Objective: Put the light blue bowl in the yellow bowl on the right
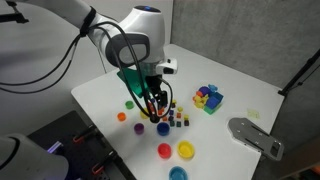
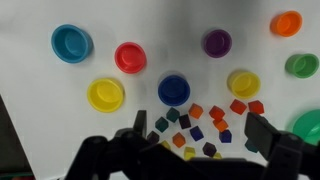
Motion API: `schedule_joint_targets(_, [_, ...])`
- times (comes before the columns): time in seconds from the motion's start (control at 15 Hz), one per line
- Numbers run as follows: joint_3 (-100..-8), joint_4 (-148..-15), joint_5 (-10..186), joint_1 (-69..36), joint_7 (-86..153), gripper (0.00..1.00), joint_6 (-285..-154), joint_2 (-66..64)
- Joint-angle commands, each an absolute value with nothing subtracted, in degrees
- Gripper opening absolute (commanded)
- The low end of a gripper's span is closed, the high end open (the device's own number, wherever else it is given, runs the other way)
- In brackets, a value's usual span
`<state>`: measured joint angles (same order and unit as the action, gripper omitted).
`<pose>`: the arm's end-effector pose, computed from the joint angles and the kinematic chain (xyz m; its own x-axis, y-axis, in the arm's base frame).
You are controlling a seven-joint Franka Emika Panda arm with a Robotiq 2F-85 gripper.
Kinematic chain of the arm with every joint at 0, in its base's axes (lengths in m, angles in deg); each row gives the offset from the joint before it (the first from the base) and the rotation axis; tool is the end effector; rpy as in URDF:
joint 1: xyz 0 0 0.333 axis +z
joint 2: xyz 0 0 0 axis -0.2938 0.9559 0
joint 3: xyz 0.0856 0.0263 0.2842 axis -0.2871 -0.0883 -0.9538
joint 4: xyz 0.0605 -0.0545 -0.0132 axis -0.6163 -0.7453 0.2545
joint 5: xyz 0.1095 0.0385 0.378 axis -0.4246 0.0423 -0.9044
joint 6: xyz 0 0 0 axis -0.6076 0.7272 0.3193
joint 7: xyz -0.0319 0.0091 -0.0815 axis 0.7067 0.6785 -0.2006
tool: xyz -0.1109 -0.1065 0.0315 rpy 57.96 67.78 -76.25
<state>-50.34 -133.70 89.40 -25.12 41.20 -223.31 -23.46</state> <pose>0.4367 -0.1234 0.2422 0.9870 -0.1603 -0.0121 -0.1597 -0.9865 0.0355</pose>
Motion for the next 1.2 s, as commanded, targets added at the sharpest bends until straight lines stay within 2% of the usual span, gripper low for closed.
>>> schedule_joint_targets(0.0, [-48.5,-131.2,87.7,-26.2,42.7,1.00,-224.8,-19.2])
schedule_joint_targets(0.67, [-45.6,-127.0,86.1,-30.6,44.9,1.00,-235.9,-4.9])
schedule_joint_targets(1.13, [-45.0,-121.4,85.2,-35.4,47.1,1.00,-238.7,5.5])
